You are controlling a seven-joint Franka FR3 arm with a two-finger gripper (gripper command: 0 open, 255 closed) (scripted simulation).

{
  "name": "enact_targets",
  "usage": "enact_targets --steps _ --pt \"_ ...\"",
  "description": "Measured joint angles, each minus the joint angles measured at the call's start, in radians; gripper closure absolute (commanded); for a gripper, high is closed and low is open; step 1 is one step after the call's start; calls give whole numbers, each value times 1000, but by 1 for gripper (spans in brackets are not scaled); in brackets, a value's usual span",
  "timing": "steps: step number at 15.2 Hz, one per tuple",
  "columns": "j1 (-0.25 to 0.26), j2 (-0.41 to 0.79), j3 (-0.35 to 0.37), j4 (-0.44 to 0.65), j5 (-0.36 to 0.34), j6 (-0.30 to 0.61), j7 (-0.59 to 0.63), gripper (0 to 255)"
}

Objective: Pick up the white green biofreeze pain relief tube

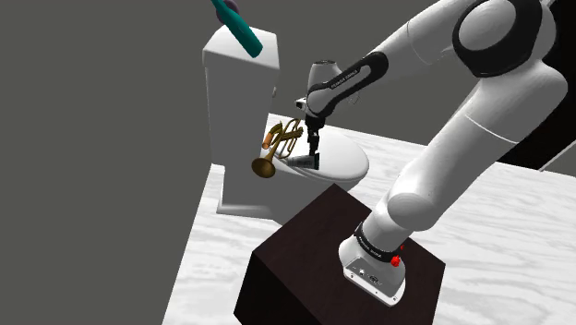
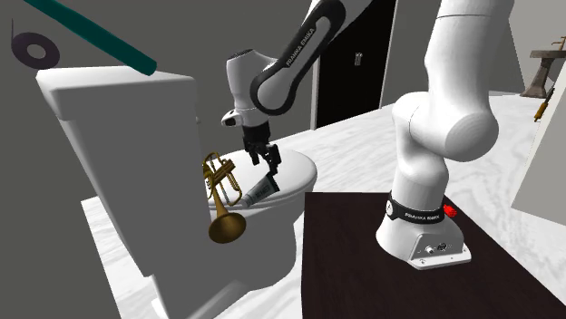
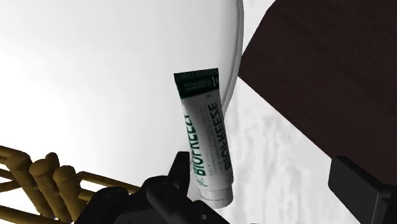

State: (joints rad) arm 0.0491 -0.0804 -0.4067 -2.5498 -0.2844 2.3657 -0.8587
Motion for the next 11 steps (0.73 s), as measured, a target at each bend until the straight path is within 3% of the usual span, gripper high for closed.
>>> enact_targets --steps 5,11 --pt "-12 210 -8 74 63 128 -194 0" --pt "-27 309 6 85 99 213 -230 0"
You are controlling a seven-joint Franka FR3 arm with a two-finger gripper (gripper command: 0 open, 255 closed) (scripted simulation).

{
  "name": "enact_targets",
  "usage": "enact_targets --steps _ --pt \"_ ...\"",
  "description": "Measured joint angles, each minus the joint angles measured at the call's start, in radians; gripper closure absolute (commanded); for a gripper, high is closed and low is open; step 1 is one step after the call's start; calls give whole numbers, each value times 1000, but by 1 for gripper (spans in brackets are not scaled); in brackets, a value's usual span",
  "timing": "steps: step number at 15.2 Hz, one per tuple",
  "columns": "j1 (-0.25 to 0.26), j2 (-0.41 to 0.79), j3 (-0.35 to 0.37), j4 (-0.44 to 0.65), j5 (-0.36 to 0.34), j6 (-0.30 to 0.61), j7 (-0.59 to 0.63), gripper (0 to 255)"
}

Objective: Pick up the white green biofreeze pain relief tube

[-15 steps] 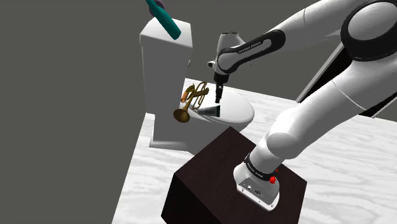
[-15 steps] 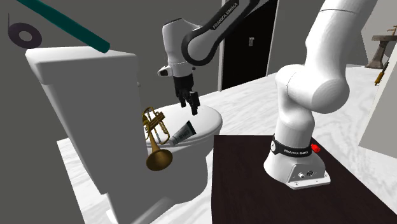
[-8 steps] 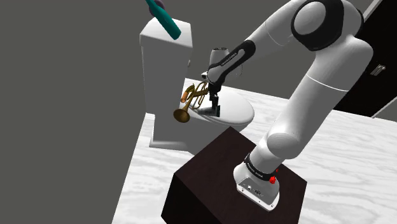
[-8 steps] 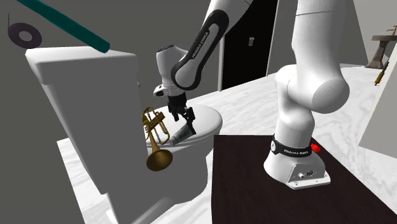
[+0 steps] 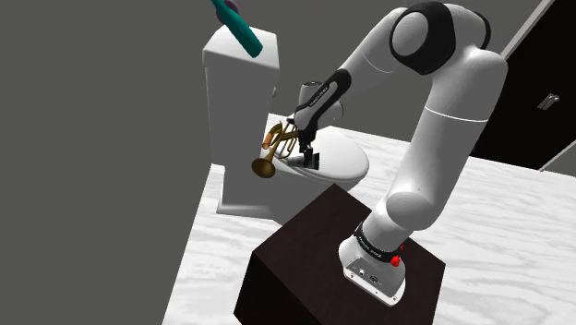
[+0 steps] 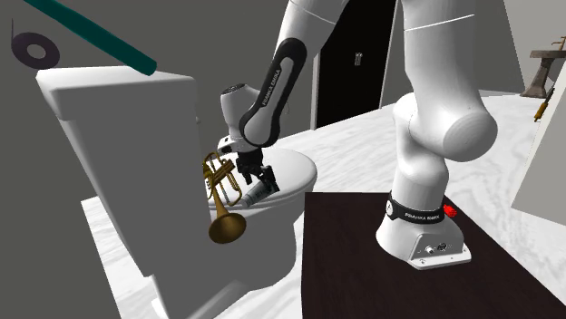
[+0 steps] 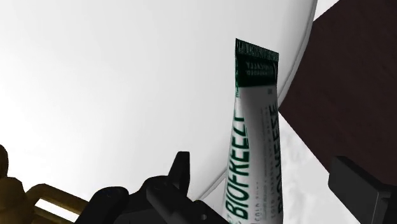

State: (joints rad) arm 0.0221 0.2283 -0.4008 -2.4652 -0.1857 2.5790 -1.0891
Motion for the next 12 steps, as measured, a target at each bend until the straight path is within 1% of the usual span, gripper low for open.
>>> enact_targets --steps 2,3,12 --pt "-4 28 6 2 11 25 -3 0" --pt "-4 31 7 0 12 30 -3 255" --pt "-3 33 8 -2 13 34 -2 255"
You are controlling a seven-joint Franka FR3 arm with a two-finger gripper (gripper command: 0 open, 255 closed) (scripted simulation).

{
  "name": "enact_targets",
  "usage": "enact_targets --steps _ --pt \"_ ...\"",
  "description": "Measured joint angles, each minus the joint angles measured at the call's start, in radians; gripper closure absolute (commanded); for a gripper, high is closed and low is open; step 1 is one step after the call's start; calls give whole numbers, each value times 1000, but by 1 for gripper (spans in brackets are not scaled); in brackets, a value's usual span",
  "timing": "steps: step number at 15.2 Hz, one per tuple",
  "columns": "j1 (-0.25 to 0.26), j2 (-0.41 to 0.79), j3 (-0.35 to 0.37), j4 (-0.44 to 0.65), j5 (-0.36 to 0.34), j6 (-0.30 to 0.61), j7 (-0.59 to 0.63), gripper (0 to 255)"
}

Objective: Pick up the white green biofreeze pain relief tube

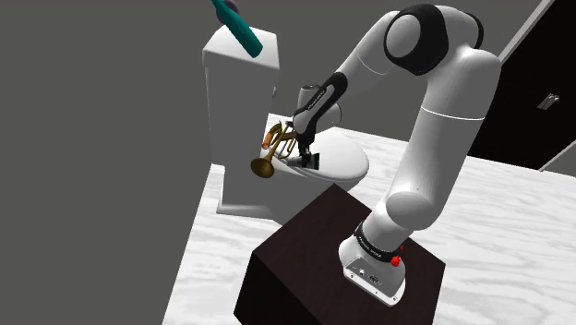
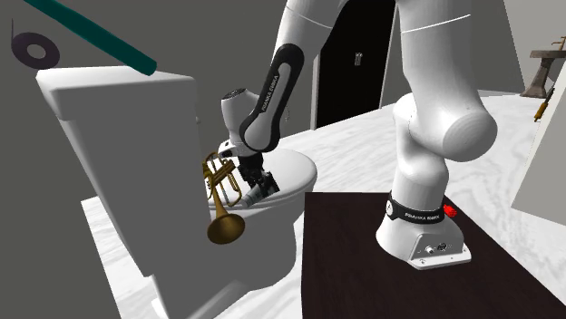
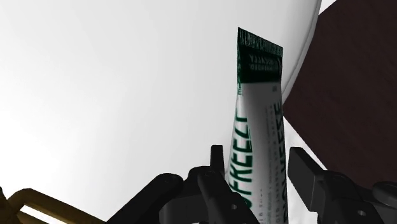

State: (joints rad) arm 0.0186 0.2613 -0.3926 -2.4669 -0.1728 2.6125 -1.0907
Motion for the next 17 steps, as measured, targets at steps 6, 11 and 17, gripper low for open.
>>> enact_targets --steps 6,11,17 --pt "7 -56 -13 -2 -22 -52 5 255" --pt "15 -124 -23 5 -46 -124 12 255" --pt "23 -204 -28 9 -73 -204 25 255"
